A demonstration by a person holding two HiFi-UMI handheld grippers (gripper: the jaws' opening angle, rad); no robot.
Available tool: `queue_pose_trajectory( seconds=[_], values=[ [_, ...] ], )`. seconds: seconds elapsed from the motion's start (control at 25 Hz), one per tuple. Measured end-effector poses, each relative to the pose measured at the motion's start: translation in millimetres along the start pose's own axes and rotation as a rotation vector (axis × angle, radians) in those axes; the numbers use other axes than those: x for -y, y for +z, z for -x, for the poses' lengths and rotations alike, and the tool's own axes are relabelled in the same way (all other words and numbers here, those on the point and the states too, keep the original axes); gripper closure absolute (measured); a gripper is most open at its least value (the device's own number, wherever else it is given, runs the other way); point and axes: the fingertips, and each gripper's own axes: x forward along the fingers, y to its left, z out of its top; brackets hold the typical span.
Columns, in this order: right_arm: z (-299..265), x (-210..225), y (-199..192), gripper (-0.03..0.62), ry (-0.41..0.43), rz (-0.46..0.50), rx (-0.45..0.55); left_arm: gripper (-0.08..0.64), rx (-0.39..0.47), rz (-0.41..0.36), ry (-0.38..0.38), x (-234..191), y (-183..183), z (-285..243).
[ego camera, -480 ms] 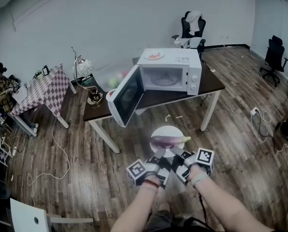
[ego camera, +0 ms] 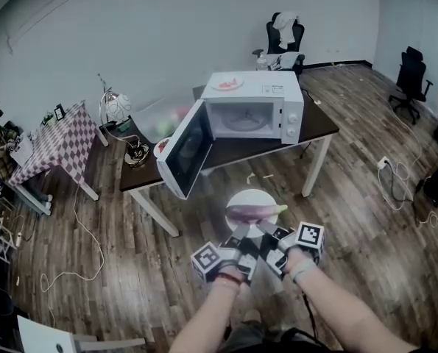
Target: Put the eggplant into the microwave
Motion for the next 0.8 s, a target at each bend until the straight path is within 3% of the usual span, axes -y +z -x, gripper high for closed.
queue_pose_trajectory(
  seconds=[0.8],
  values=[
    [-28,10,17,0.561,-0.007,-0.007,0.026,0.531,-0.033,0.010,0.022,-13,25,-23]
  ],
)
